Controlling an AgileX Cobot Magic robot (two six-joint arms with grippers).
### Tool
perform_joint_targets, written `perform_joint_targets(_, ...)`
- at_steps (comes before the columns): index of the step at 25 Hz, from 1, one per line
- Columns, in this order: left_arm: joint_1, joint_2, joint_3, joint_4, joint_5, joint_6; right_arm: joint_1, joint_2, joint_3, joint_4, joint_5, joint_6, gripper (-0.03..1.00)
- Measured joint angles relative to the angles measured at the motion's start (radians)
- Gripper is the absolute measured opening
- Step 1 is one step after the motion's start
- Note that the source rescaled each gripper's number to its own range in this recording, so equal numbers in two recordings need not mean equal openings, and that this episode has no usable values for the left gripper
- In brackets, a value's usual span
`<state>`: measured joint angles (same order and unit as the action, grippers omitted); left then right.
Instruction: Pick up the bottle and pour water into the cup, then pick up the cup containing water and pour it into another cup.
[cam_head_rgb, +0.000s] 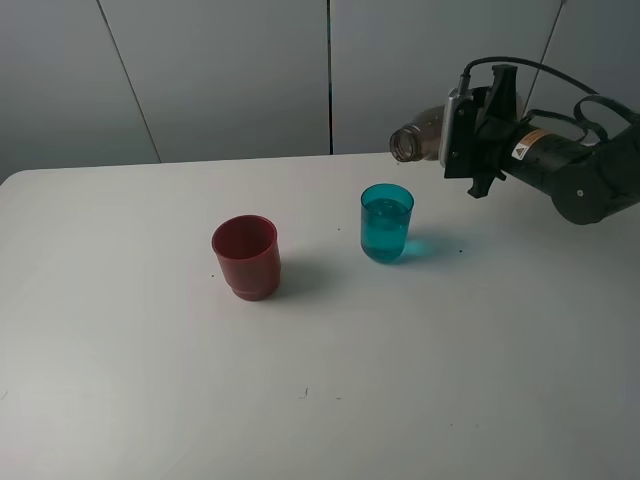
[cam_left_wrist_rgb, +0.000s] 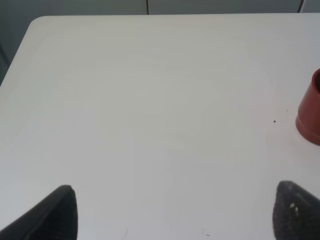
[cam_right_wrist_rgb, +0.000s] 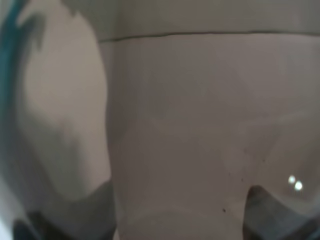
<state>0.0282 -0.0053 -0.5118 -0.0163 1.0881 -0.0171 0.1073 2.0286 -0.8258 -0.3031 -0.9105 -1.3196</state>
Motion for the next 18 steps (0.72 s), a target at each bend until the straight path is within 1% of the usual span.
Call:
perform_joint_targets(3,0.0,0.0,0.0,0.0,0.0,0.0,0.0,0.0,0.017,-0.002,0.013,0.138,0.0)
perform_joint_targets(6,0.0,0.0,0.0,0.0,0.0,0.0,0.0,0.0,0.022,-0.002,0.013,0.33,0.0)
perform_joint_targets(11,0.0,0.0,0.0,0.0,0.0,0.0,0.0,0.0,0.022,-0.002,0.013,0.6,0.0)
perform_joint_targets(14,0.0,0.0,0.0,0.0,0.0,0.0,-0.018,0.0,0.022,-0.017,0.013,0.779,0.0)
perform_joint_targets(18,0.0,0.0,0.0,0.0,0.0,0.0,-0.08,0.0,0.022,-0.022,0.013,1.089,0.0)
